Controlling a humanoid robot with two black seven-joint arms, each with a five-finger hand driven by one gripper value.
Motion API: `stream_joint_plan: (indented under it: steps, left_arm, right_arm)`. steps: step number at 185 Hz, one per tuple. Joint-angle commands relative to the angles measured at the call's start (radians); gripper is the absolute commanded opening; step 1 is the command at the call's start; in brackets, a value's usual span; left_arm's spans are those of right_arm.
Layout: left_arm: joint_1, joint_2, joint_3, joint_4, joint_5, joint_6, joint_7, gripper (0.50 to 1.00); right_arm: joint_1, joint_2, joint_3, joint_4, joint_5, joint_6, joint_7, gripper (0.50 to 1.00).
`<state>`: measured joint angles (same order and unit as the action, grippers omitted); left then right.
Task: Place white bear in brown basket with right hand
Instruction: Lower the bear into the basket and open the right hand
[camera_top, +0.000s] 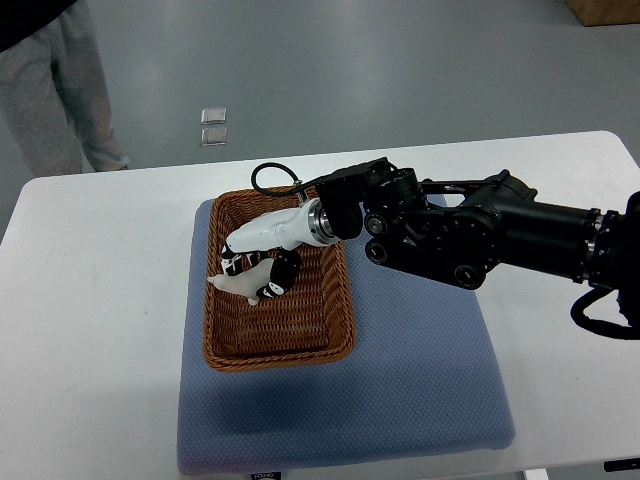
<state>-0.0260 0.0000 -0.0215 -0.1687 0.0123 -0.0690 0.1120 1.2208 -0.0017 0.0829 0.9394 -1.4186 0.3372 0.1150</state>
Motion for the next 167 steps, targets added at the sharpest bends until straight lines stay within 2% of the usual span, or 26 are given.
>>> stream_joint_plan:
  steps: [1, 55, 70, 80, 93, 98, 104, 134, 142, 167]
  left_arm:
    - [0.0, 0.0, 0.0, 0.0, 0.0, 0.0, 0.0, 1.0]
    - [0.0, 0.0, 0.0, 0.0, 0.0, 0.0, 0.0, 1.0]
    - [0.0, 0.0, 0.0, 0.0, 0.0, 0.0, 0.0, 1.0]
    - [0.0, 0.0, 0.0, 0.0, 0.0, 0.0, 0.0, 1.0]
    - [0.0, 0.0, 0.0, 0.0, 0.0, 0.0, 0.0, 1.0]
    - [0.0, 0.0, 0.0, 0.0, 0.0, 0.0, 0.0, 1.0]
    - [0.0, 0.0, 0.0, 0.0, 0.002, 0.0, 0.0, 1.0]
    - [0.0, 0.0, 0.0, 0.0, 0.0, 0.0, 0.0, 1.0]
    - [0.0, 0.0, 0.0, 0.0, 0.0, 0.0, 0.0, 1.0]
    - [0.0, 0.0, 0.0, 0.0, 0.0, 0.0, 0.0, 1.0]
  right_arm:
    - [-0.015, 0.002, -0.003, -0.017, -0.002, -0.001, 0.0, 0.521]
    - [-0.03, 0.002, -0.018, -0.048, -0.002, -0.009, 0.0, 0.547]
    - [-0.03, 0.002, -0.018, -0.048, -0.002, -0.011, 0.0, 0.607]
    - [-0.029, 0.002, -0.018, -0.05, -0.002, -0.011, 0.0, 0.672]
    - [-0.029, 0.002, -0.017, -0.051, 0.0, -0.011, 0.0, 0.707]
    - [-0.029, 0.002, -0.017, -0.051, 0.0, -0.009, 0.0, 0.75]
    - [-0.029, 0.002, -0.017, -0.051, 0.0, -0.009, 0.002, 0.778]
    - [-0.027, 0.002, -0.015, -0.05, 0.001, -0.007, 0.002, 0.832]
    - [-0.026, 0.002, -0.014, -0.048, 0.004, -0.004, 0.006, 0.868]
    - [-0.018, -0.007, 0.0, -0.045, 0.017, 0.005, 0.009, 0.895]
